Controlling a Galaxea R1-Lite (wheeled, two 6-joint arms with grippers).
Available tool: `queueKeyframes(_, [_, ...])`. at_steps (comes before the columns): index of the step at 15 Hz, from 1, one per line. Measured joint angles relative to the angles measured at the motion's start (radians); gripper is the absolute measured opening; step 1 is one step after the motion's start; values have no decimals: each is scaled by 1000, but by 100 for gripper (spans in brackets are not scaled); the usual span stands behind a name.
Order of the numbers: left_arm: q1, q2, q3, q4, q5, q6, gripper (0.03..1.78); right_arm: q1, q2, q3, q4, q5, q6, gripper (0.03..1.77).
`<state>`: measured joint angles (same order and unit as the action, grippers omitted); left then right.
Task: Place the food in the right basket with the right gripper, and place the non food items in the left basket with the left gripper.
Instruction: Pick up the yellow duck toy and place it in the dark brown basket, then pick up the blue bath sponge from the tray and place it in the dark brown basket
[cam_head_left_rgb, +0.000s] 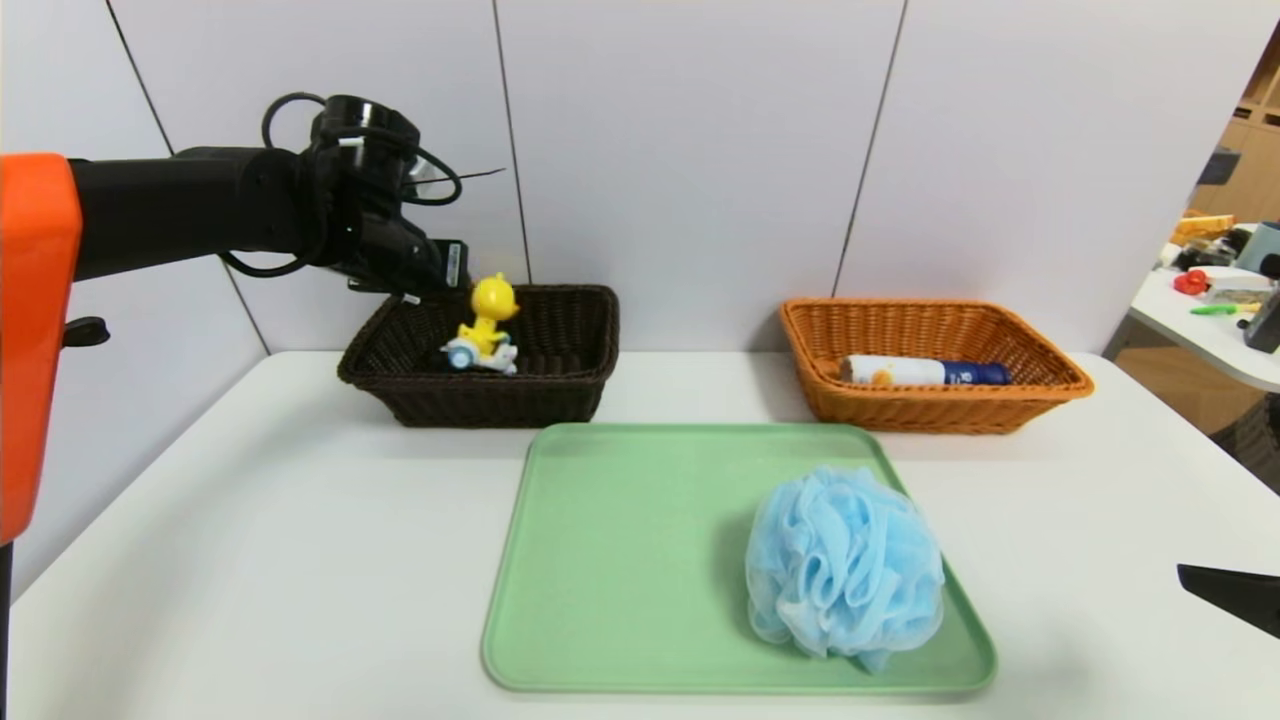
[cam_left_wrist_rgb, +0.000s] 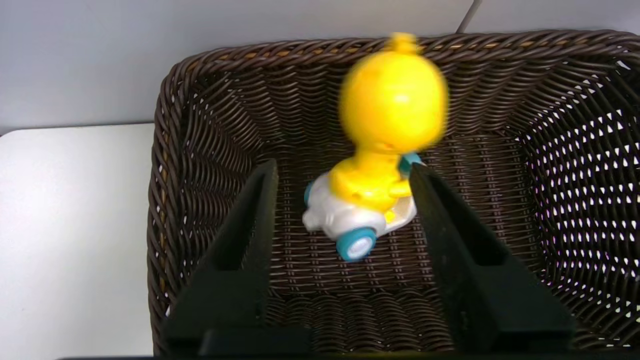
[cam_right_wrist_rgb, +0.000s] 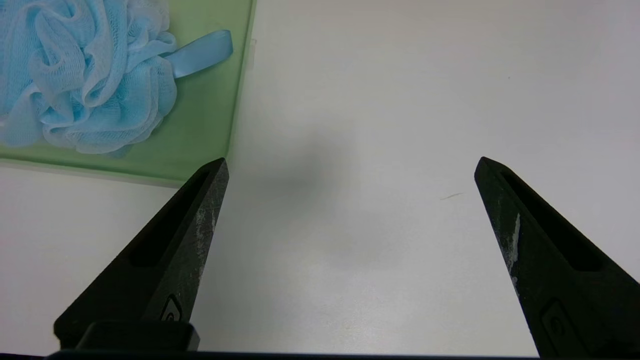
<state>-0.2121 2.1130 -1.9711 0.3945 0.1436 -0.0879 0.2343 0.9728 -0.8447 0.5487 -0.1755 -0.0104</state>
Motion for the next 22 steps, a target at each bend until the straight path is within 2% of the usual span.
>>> queueKeyframes(5, [4, -21, 1, 5, -2, -1, 134, 6, -3, 6, 0, -1, 0, 170])
queueKeyframes(7, [-31, -64, 17, 9, -13, -1, 142, 7, -4, 7, 0, -1, 1, 170])
queueKeyframes(11, [-274, -181, 90, 82, -41, -14, 153, 8, -4, 14, 0, -1, 2, 170])
queueKeyframes(15, [-507, -234, 96, 145, -47, -87, 160, 7, -13, 25, -1, -3, 6, 170])
queueKeyframes(19, [-626, -236, 120, 150, -71, -90, 164, -13, -28, 20, 0, -12, 18, 170])
queueKeyframes(22, [-680, -231, 139, 153, -156, -90, 166, -68, -35, 18, 4, -14, 20, 170])
